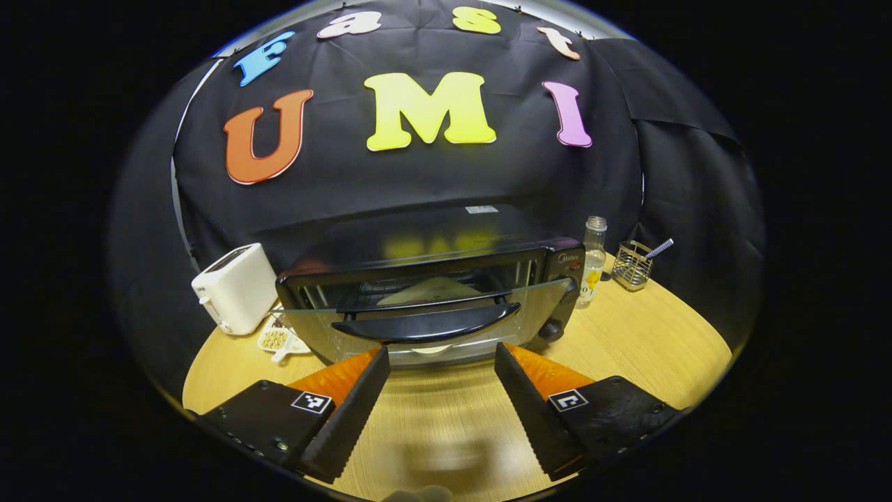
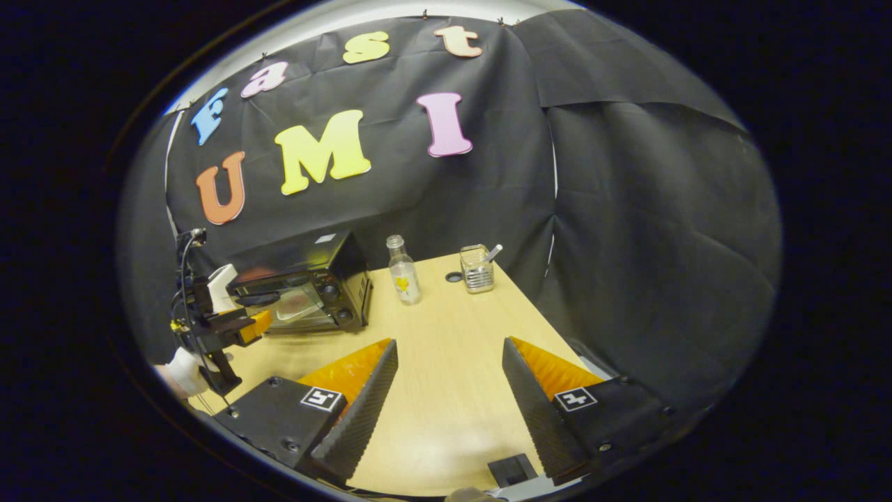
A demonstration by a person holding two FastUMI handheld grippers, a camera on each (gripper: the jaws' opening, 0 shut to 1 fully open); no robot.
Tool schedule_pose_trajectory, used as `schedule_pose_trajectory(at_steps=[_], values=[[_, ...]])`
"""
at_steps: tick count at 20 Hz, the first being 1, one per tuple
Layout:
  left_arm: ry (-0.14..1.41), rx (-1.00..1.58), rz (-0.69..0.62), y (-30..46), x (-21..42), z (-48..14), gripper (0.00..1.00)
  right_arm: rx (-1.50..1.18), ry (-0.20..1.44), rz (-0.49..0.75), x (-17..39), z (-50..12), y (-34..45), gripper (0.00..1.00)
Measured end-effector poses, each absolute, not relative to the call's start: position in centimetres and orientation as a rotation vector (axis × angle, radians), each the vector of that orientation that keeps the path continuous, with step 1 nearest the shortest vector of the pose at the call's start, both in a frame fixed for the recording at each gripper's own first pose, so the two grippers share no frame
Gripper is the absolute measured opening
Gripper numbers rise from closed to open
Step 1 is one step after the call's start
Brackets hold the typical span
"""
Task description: Open the electric oven with the left hand, put the food in, and close the electric oven.
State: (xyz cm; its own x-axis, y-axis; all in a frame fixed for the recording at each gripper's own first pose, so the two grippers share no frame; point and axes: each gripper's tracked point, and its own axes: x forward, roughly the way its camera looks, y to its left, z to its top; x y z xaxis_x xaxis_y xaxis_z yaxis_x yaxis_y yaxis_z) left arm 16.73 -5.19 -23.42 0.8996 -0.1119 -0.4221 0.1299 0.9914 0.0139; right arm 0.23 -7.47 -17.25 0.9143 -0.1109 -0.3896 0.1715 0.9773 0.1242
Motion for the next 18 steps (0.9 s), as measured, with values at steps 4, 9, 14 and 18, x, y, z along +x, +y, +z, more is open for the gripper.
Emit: schedule_pose_trajectory(at_steps=[4, 9, 14, 18], values=[[0.405, 0.021, -0.127, -5.8, 18.4, -22.4, 0.97, 0.136, 0.385, -0.162, -0.5, -16.4, -8.0, 0.96], [0.403, 0.015, -0.132, -6.5, 18.1, -22.3, 0.97, 0.138, 0.387, -0.170, -1.9, -16.2, -8.9, 0.96], [0.401, 0.033, -0.152, -7.8, 16.1, -21.9, 0.97, 0.156, 0.387, -0.157, -2.8, -16.7, -9.1, 0.96], [0.389, 0.041, -0.154, -8.9, 13.3, -20.8, 0.97, 0.146, 0.376, -0.122, -3.4, -16.5, -9.3, 0.96]])
